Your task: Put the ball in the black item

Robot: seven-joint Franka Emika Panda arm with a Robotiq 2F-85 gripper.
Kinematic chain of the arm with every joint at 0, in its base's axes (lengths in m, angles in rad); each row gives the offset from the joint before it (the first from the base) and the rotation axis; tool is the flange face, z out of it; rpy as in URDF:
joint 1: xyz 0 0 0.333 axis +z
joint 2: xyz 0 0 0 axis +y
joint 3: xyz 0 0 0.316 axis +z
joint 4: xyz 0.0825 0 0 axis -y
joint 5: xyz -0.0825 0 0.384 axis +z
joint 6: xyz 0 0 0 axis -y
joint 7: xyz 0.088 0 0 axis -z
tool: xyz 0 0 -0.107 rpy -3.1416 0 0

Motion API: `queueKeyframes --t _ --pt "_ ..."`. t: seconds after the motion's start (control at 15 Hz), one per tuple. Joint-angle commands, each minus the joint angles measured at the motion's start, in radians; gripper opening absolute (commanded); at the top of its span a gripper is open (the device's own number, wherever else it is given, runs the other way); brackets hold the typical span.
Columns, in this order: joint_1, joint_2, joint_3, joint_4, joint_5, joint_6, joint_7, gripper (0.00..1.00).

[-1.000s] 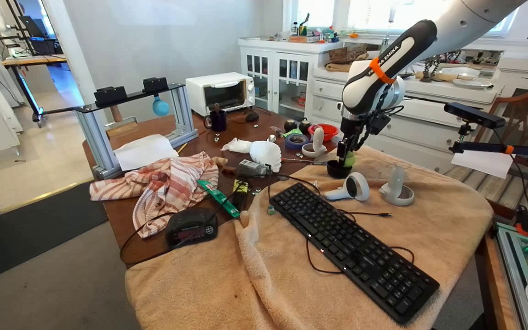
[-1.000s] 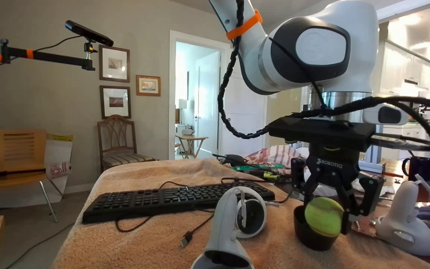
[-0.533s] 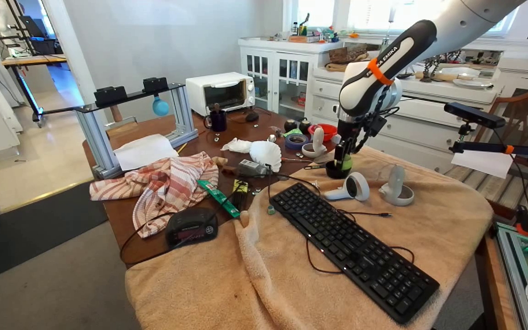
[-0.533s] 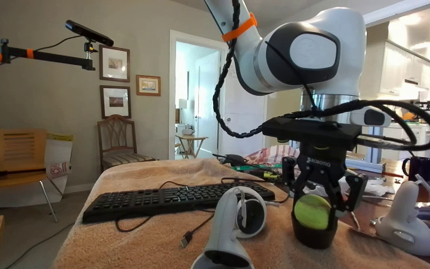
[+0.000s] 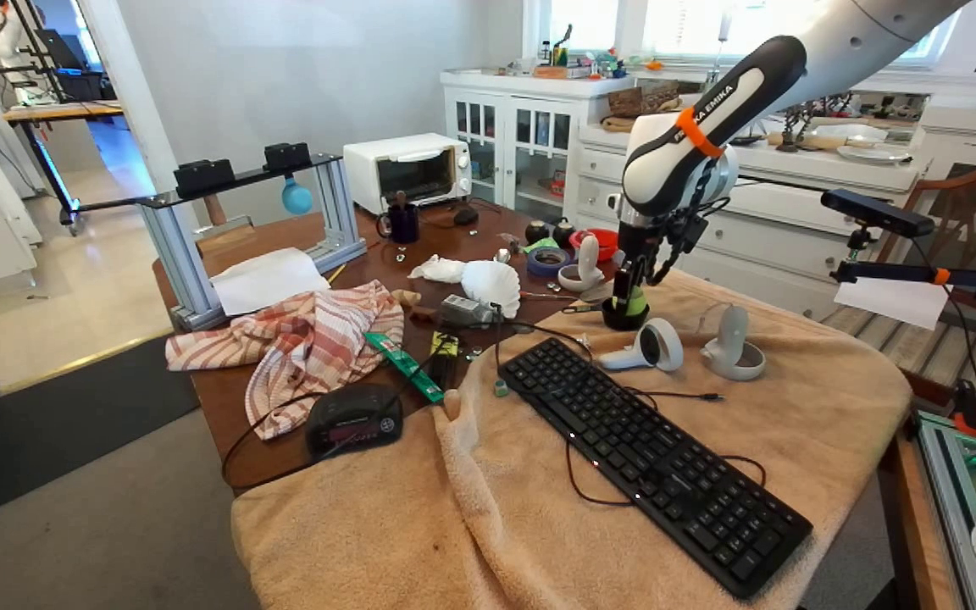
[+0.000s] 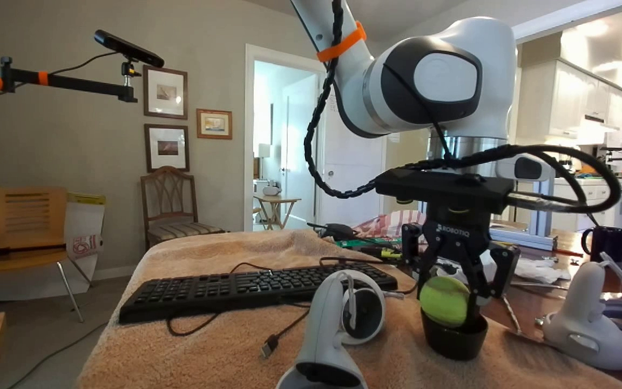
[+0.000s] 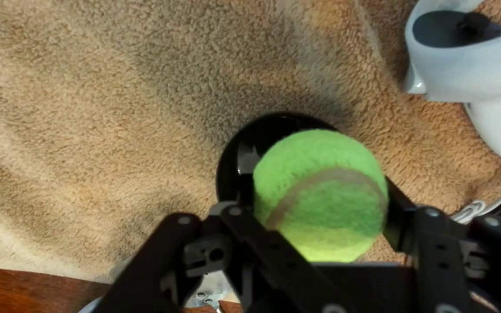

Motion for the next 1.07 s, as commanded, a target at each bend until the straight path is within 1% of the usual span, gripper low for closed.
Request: queueKeyframes --t 0.0,0.07,0.13,0.2,0.27,0.33,0.4,0.67,0.73,0.8,0.87,1.0 --pt "0.003 -0.004 0.005 0.002 -0.03 -0.003 0.003 0.42" --pt "0.003 -0.003 0.005 0.003 -0.03 -0.004 0.004 0.42" --pt "0.006 0.0 0.001 0.005 -0.036 -0.007 0.01 0.62" --pt "0.005 0.001 0.0 0.006 -0.038 -0.008 0.011 0.92" --pt "0.005 0.0 -0.001 0.006 -0.04 -0.007 0.012 0.92" --pt "0.004 -0.002 -0.001 0.006 -0.041 -0.006 0.012 0.99" --pt "0.003 -0.005 0.0 0.005 -0.041 -0.004 0.011 1.0" --pt "0.002 -0.04 0.0 -0.012 -0.029 -0.029 0.026 1.0" --pt "0.0 -0.063 0.001 -0.021 -0.021 -0.063 0.033 1.0" --pt "-0.01 -0.097 0.01 -0.03 -0.001 -0.145 0.018 1.0" --pt "-0.002 -0.032 0.003 0.002 -0.017 -0.054 0.012 1.0" --pt "-0.001 -0.065 -0.001 -0.001 -0.012 -0.12 0.01 1.0"
